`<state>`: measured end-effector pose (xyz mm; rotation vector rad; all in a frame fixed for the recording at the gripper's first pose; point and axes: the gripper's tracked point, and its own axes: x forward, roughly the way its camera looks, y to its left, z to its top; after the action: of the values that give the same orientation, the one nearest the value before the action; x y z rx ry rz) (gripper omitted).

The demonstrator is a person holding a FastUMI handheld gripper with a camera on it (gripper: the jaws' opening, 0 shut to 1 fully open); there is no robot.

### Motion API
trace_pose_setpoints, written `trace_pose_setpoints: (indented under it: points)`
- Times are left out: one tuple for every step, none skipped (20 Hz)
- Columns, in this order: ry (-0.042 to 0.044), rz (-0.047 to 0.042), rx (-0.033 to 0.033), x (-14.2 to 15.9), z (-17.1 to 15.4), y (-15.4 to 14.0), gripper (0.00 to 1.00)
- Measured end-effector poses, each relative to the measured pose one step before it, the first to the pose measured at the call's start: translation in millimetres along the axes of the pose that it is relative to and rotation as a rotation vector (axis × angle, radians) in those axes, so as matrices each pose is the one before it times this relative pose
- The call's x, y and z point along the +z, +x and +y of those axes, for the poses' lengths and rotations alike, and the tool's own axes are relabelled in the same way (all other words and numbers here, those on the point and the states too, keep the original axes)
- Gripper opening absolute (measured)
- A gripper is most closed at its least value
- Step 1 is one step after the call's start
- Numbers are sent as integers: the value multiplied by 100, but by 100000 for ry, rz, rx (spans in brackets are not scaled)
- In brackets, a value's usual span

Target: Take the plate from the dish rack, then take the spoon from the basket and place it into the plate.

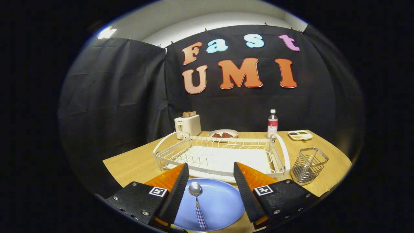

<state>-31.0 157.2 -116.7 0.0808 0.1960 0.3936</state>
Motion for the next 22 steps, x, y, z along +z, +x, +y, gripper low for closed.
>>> trace_pose_setpoints:
  points:
    - [354,-481,-961,593,-438,-211,84]
    - [126,-693,-1556,719,-534,-203,87]
    - [-162,-1391,-2468,872,-853,-299,88]
    - [-441,-1735,-2837,1096,-1023,-378,92]
    - [-430,-1780,-2701,1019,-997,-363,94]
    - [-72,-1504,-2540,907,-1010,-321,97]
    - [315,-1404,-2473,819,-1085,-406,97]
    - [296,-1151,-2519,773,-1117,-367,97]
    - [148,-1227,-2752,792,-1273,-416,97]
    - [-78,-1179,-3005,619,-1448,-521,97]
    - [-403,-1173,-3209,538,-1438,-392,97]
    - [-580,-1286,-3376,540,-1463,-348,97]
    - [-444,-1271,-2926,546,-1389,-340,97]
    - [-146,-688,-2699,362,-1316,-425,97]
    - [-148,-208,-2518,176,-1215,-273,97]
    - [-462,-428,-2277,160,-1154,-234,97]
    - [-668,-291,-2055,111,-1005,-218,97]
    - [-703,-307,-1755,121,-845,-185,97]
    - [-310,50,-1603,42,-639,-156,97]
    - [121,-100,-904,26,-415,-213,97]
    - [377,-252,-361,177,-182,-269,97]
    - [190,-471,-60,215,-107,-208,97]
